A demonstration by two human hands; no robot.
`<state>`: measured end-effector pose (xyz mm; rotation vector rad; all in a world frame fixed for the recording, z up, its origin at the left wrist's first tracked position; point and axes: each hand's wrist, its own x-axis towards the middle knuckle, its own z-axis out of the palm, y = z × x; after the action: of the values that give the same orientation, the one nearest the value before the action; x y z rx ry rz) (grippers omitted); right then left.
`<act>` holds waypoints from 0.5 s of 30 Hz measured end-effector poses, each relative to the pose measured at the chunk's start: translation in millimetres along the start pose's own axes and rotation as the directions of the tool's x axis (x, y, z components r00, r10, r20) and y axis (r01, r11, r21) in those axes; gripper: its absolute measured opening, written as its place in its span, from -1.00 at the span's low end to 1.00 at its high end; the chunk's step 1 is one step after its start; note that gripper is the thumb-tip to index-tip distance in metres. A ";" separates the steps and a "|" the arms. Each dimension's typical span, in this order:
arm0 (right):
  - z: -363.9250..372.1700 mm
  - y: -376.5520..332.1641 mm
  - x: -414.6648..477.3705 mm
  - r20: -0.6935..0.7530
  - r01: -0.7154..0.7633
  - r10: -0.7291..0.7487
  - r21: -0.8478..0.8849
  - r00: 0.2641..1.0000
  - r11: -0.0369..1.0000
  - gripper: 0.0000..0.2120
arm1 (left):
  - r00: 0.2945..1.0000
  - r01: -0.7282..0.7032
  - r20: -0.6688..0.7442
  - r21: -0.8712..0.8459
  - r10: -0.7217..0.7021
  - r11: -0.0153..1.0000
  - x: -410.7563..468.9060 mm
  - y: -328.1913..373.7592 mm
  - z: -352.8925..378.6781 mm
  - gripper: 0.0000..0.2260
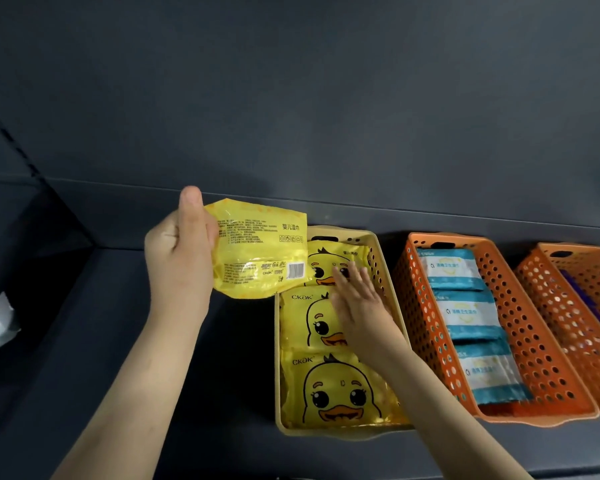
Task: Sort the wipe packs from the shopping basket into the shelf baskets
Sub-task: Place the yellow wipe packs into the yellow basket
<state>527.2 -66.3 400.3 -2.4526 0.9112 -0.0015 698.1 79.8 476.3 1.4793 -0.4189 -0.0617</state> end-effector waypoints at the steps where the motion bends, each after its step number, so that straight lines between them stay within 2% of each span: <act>1: -6.6 -6.8 -0.8 -0.075 -0.018 0.027 0.112 0.997 0.994 -0.50 | 1.000 0.014 0.004 -0.014 -0.014 1.000 -1.5 0.6 1.6 -0.50; 2: -16.4 -17.6 -2.8 -0.114 -0.052 0.089 0.296 0.989 0.954 -0.51 | 0.999 0.035 0.011 -0.029 -0.035 0.999 -4.0 1.4 3.5 -0.50; 3: -25.4 -27.8 -2.6 -0.082 -0.091 0.155 0.516 0.984 0.852 -0.50 | 0.998 0.060 0.024 -0.040 -0.059 0.997 -7.3 2.5 5.4 -0.50; 4: -34.1 -36.0 -2.4 0.005 -0.130 0.179 0.706 0.984 0.697 -0.48 | 0.996 0.082 0.039 -0.050 -0.081 0.995 -11.8 3.9 8.1 -0.50; 5: -41.0 -41.9 -3.2 0.069 -0.152 0.165 0.808 0.984 0.569 -0.44 | 0.994 0.096 0.059 -0.057 -0.093 0.994 -16.8 4.8 10.8 -0.50; 7: -44.8 -50.3 -5.4 0.107 -0.161 0.127 0.816 0.986 0.555 -0.38 | 0.991 0.094 0.099 -0.024 -0.091 0.995 -27.9 9.0 15.5 -0.48; 8: -43.1 -53.2 -6.3 0.110 -0.172 0.140 0.794 0.984 0.584 -0.38 | 0.987 0.096 0.130 0.010 -0.097 0.995 -33.0 12.9 16.9 -0.48; 9: -40.6 -55.4 -6.5 0.102 -0.194 0.190 0.800 0.977 0.568 -0.34 | 0.977 0.103 0.187 0.032 -0.107 0.994 -36.7 15.1 17.2 -0.47; 11: -35.9 -56.1 -6.9 0.151 -0.276 0.314 0.872 0.937 0.405 -0.25 | 0.917 0.137 0.379 -0.016 -0.121 0.990 -41.8 16.7 16.2 -0.50; 12: -36.1 -55.1 -7.9 0.206 -0.309 0.337 0.907 0.919 0.288 -0.32 | 0.870 0.173 0.477 -0.060 -0.125 0.983 -42.6 17.0 15.4 -0.51; 14: -39.2 -53.7 -11.9 0.364 -0.399 0.295 0.915 0.883 0.066 -0.54 | 0.804 0.294 0.573 -0.153 -0.158 0.944 -41.9 15.5 16.6 -0.48; 15: -41.2 -53.6 -16.8 0.434 -0.449 0.233 0.894 0.870 0.010 -0.59 | 0.784 0.318 0.598 -0.159 -0.166 0.935 -41.4 13.7 20.2 -0.44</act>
<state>539.7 -41.1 464.1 -0.8260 0.9290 -0.1843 650.6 74.2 480.6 1.2298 -0.6786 -0.7694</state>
